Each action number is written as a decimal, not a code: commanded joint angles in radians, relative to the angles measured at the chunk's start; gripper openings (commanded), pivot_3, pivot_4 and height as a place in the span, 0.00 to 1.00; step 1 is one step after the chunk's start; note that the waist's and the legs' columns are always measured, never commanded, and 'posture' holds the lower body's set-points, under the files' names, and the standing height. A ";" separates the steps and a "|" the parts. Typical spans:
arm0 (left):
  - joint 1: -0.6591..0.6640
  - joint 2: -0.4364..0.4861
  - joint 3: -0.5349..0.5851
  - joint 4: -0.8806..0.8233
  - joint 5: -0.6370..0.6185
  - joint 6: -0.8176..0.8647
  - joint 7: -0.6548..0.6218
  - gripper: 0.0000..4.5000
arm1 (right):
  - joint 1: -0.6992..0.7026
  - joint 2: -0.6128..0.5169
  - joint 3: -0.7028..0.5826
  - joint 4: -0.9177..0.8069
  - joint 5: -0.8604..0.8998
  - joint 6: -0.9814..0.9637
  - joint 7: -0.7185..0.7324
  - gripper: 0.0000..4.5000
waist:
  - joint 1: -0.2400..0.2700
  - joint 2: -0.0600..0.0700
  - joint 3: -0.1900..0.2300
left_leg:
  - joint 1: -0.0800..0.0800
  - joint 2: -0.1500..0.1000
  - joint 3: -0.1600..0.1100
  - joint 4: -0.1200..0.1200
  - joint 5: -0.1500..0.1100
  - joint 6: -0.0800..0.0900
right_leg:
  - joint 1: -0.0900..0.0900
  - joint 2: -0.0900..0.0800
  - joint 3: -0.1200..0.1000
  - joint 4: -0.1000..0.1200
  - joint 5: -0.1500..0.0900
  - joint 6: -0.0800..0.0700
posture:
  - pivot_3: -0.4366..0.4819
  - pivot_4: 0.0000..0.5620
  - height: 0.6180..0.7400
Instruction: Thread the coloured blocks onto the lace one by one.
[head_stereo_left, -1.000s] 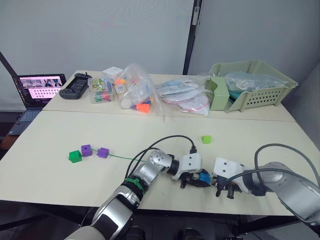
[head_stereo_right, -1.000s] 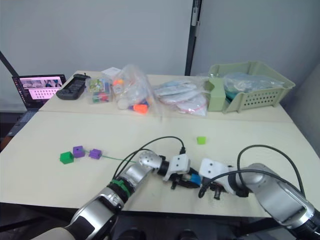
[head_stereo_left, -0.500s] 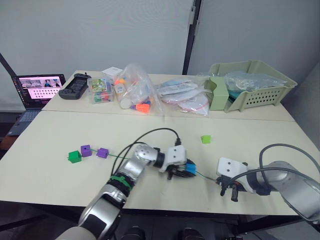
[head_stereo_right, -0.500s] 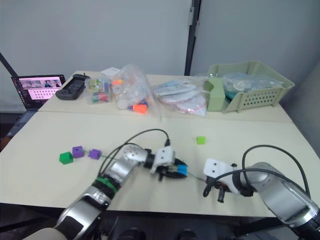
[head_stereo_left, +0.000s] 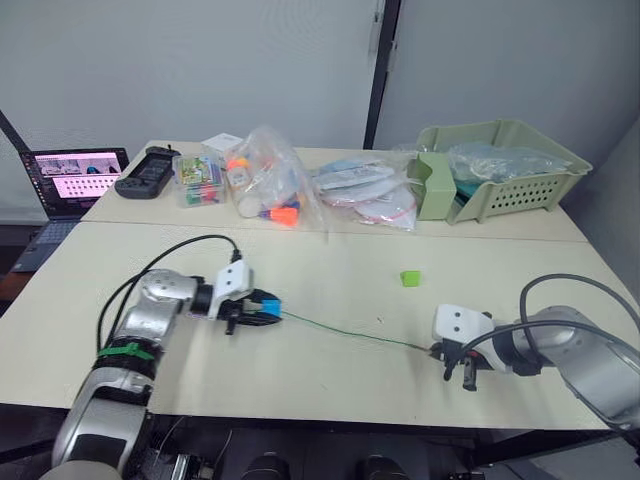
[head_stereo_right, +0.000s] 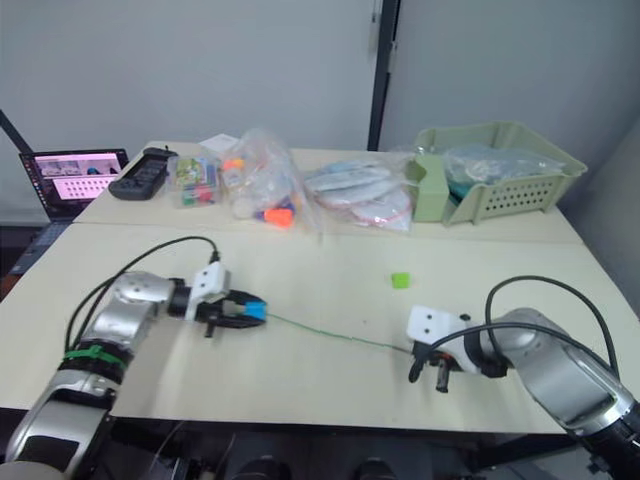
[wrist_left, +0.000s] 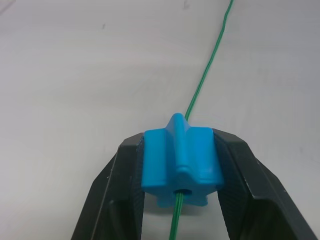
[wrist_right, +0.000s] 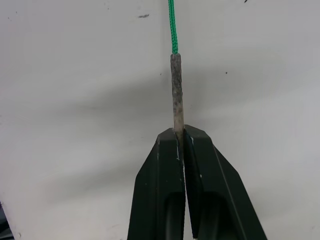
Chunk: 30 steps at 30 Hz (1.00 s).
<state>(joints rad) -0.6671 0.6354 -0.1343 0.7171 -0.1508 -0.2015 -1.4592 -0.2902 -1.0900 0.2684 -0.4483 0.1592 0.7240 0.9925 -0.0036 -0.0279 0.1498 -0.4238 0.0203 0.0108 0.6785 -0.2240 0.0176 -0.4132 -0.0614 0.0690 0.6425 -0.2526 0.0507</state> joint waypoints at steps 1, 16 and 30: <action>-0.017 0.028 0.029 0.085 0.008 -0.082 -0.018 0.31 | -0.023 0.003 -0.007 0.003 -0.019 -0.022 0.014 0.00 | 0.003 0.000 0.000 | 0.000 0.000 0.000 0.000 0.000 0.000 | 0.000 0.000 0.000 0.000 0.000 0.000 | 0.48 0.27 0.95; -0.102 0.137 0.076 0.404 0.050 -0.229 -0.057 0.54 | -0.017 0.004 -0.027 0.019 -0.026 -0.037 0.044 0.00 | -0.014 0.000 0.000 | 0.000 0.005 0.006 0.000 0.000 0.000 | -0.007 0.002 0.000 0.006 0.000 -0.002 | 0.48 0.27 0.95; -0.123 0.081 0.034 -0.082 -0.199 0.215 -0.155 0.99 | -0.083 0.040 0.000 0.037 -0.028 -0.020 0.065 0.00 | -0.005 -0.001 0.000 | -0.004 0.004 0.005 0.002 0.000 0.000 | -0.008 0.001 0.000 0.006 0.000 -0.002 | 0.48 0.27 0.95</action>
<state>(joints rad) -0.8098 0.7328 -0.0752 0.7189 -0.3196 -0.0344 -1.6075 -0.3515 -1.0506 0.2713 -0.4021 0.1374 0.6994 1.0490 -0.0084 -0.0287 0.1502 -0.4274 0.0244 0.0162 0.6802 -0.2240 0.0176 -0.4214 -0.0599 0.0693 0.6487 -0.2525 0.0487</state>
